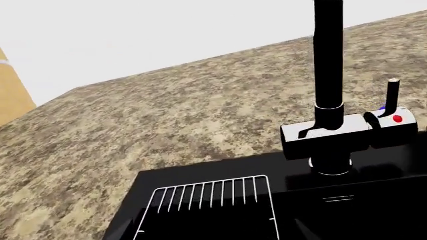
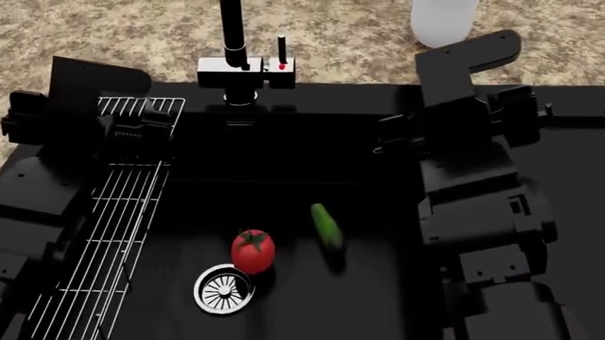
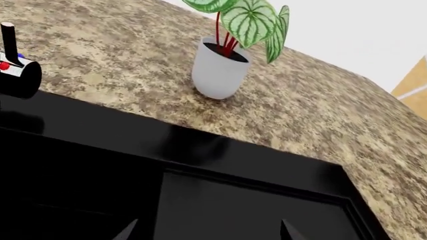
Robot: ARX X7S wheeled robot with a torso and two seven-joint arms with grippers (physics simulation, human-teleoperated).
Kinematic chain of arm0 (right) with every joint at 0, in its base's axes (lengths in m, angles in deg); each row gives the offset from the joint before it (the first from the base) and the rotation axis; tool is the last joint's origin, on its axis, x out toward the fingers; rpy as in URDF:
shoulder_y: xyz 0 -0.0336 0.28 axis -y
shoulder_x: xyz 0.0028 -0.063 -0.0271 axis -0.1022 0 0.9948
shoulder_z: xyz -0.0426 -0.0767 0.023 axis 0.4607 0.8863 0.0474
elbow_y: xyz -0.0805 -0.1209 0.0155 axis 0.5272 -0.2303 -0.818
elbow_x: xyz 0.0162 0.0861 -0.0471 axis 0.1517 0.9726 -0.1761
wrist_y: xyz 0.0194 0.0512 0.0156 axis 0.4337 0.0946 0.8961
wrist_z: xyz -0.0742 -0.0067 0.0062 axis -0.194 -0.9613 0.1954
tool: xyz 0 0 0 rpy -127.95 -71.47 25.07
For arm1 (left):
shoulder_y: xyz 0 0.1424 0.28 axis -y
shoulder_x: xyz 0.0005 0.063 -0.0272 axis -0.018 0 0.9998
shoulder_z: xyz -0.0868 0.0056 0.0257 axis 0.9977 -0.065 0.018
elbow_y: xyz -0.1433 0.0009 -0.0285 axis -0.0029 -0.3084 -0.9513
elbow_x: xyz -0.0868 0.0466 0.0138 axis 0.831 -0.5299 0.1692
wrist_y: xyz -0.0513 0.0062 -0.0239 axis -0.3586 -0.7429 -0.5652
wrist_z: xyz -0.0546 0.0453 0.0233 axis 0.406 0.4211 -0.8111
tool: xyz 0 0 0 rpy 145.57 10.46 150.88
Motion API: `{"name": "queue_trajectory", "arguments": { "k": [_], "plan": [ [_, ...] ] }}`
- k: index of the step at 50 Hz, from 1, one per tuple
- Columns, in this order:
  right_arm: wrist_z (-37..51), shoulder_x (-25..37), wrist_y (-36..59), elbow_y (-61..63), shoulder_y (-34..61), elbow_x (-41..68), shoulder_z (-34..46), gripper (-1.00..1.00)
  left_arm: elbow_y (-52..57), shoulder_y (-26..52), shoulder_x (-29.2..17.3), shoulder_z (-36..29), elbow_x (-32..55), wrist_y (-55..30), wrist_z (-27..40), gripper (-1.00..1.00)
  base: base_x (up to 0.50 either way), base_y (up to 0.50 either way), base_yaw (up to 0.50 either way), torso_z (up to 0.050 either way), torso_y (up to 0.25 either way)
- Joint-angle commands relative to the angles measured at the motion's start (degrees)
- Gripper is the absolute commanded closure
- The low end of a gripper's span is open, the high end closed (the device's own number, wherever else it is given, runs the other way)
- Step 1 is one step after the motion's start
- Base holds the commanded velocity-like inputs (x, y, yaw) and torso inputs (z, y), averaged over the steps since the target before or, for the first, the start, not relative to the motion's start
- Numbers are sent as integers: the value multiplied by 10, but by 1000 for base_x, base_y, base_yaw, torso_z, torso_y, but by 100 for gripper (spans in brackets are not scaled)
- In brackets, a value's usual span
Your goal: Pick the vegetables from the sink and place them on the cutting board.
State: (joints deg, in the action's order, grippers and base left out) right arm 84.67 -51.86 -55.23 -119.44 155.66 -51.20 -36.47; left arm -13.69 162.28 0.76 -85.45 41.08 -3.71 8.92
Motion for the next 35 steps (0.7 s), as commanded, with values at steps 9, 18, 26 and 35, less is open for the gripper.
{"name": "queue_trajectory", "arguments": {
  "k": [9,18,26,35],
  "plan": [
    [2,19,39,72,-24,7,-1,-100,-11,1,-6,-5,-4,6,10,-100,500,0,0,0,2],
    [-10,48,84,163,-46,20,-5,-100,-10,-3,-16,-5,-3,7,9,-100,500,0,0,0,0],
    [-72,117,185,343,-77,64,-7,-100,221,-66,-52,-5,10,-134,-36,-100,500,0,0,0,1],
    [-300,219,379,500,-34,162,125,-100,564,-159,-170,-94,97,-399,-292,-100,322,0,0,0,0]
  ]
}}
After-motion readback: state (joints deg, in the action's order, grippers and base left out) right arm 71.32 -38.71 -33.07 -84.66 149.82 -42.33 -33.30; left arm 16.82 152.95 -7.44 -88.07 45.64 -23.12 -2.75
